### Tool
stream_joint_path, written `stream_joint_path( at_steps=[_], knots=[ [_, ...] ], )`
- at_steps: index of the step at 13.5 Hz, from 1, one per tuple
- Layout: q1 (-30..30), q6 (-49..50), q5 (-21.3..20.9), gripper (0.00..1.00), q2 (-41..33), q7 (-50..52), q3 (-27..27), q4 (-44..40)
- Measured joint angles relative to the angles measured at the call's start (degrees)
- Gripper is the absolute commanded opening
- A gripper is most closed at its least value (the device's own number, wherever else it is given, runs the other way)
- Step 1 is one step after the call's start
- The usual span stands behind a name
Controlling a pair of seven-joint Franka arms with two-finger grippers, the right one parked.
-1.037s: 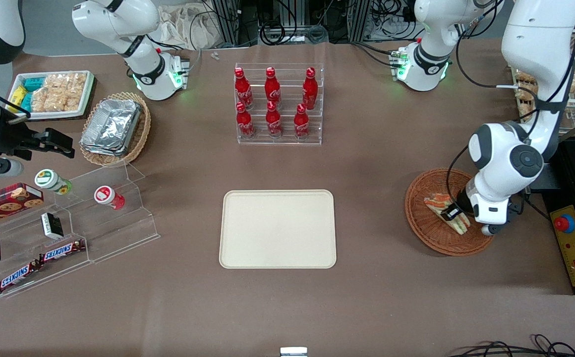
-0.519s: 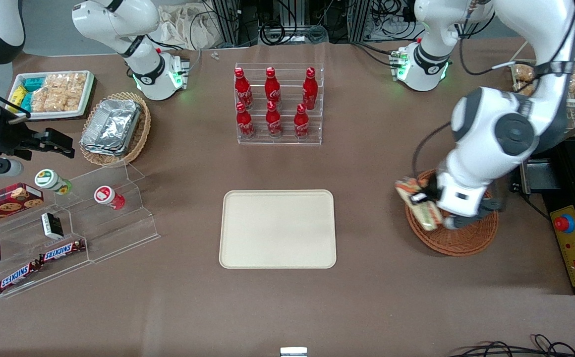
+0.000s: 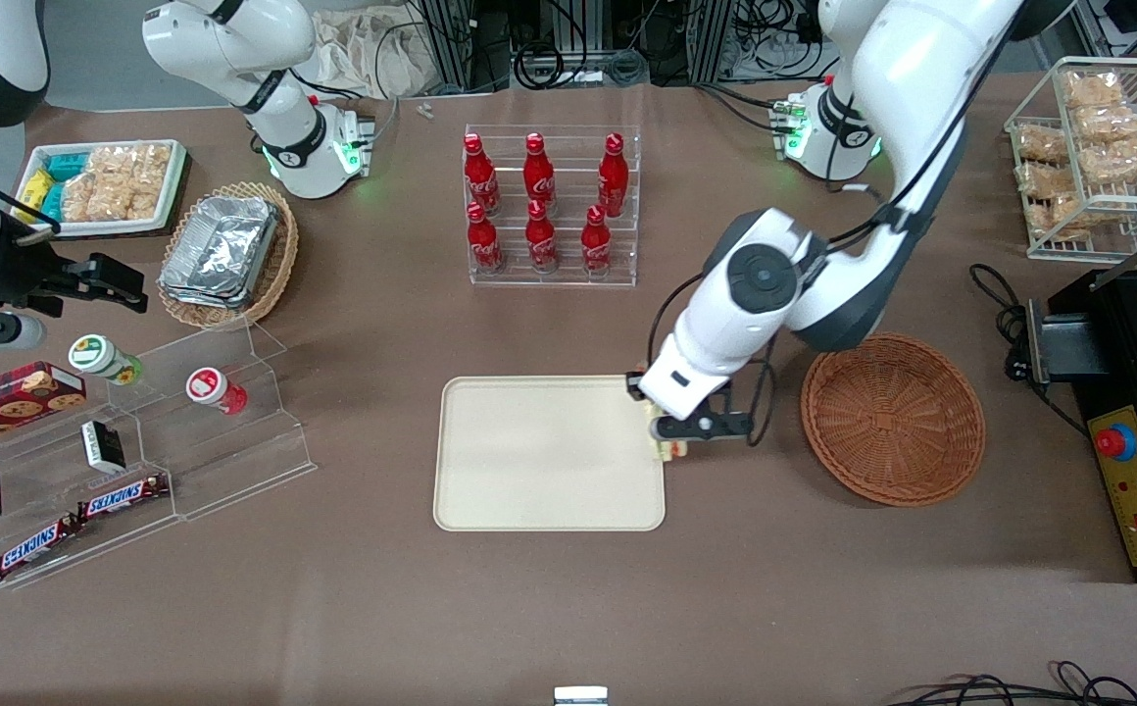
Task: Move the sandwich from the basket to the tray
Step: 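Carry the sandwich over the cream tray and lower it onto the tray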
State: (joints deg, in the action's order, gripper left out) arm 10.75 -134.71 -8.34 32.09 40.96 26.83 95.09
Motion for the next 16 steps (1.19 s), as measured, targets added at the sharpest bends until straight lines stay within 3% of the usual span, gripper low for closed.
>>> stream_joint_path(
  at_steps=[4,5,6,7,8,13,16],
  knots=[
    [0.5,-7.5,-6.5,0.0,8.1,-0.2,-0.2,-0.7],
    [0.5,-7.9,-7.4,0.21,9.4,-0.2,-0.3,-1.0],
    [0.5,-8.1,-7.7,0.51,10.2,-0.2,-0.3,-1.3],
    [0.5,-8.1,-7.8,0.95,10.7,-0.3,-0.3,-1.5],
    [0.5,-8.1,-8.1,0.99,11.1,-0.3,-0.3,-1.9],
    [0.2,-8.5,-9.0,1.0,11.7,0.0,-0.3,-5.6],
    [-0.5,-4.5,-9.0,1.0,6.7,3.1,-0.3,-8.2]
  ],
)
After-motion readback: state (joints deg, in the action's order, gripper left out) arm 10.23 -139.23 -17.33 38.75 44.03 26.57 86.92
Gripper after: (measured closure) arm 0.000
